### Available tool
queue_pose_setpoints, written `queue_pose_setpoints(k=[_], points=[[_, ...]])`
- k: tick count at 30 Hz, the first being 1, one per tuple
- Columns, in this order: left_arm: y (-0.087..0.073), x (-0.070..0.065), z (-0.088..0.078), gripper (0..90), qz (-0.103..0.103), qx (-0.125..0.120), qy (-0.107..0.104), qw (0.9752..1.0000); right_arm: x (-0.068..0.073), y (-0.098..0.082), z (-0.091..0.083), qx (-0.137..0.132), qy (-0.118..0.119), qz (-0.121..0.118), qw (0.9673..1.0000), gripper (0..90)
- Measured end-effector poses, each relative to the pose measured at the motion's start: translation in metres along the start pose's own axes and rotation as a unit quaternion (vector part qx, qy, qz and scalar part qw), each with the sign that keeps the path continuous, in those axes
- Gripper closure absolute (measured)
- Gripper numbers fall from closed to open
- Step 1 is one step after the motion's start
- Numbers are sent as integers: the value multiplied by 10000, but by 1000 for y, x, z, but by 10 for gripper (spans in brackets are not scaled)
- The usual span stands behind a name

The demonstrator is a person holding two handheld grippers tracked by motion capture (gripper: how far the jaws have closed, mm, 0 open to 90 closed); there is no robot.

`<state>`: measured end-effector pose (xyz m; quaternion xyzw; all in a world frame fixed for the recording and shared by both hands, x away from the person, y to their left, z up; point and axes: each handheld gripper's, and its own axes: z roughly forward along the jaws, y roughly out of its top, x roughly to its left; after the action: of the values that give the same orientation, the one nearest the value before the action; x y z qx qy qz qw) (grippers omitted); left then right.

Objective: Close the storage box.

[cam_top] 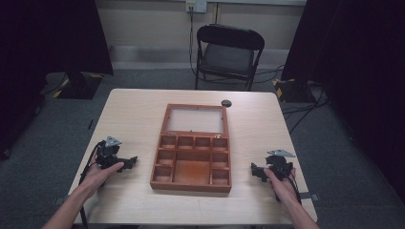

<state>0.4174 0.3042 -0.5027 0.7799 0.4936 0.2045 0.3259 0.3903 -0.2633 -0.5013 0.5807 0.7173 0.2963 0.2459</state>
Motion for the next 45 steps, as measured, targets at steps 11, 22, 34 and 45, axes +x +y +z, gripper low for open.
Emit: queue_pose_setpoints(k=[11, 22, 34, 45], points=[[3, 1, -5, 161, -132, -7, -122, 9998, -1, 3, -2, 131, 52, -54, 9999, 65], [18, -2, -13, 185, -347, -132, -433, 9984, -1, 18, -11, -89, 293, 88, 9995, 144], [40, -6, -21, 217, -265, -404, -322, 9983, 5, 41, -17, -357, 677, -144, 9970, 144], [60, -10, -19, 201, -112, -391, -395, 9984, 25, 75, -8, -496, 987, -223, 9936, 153]])
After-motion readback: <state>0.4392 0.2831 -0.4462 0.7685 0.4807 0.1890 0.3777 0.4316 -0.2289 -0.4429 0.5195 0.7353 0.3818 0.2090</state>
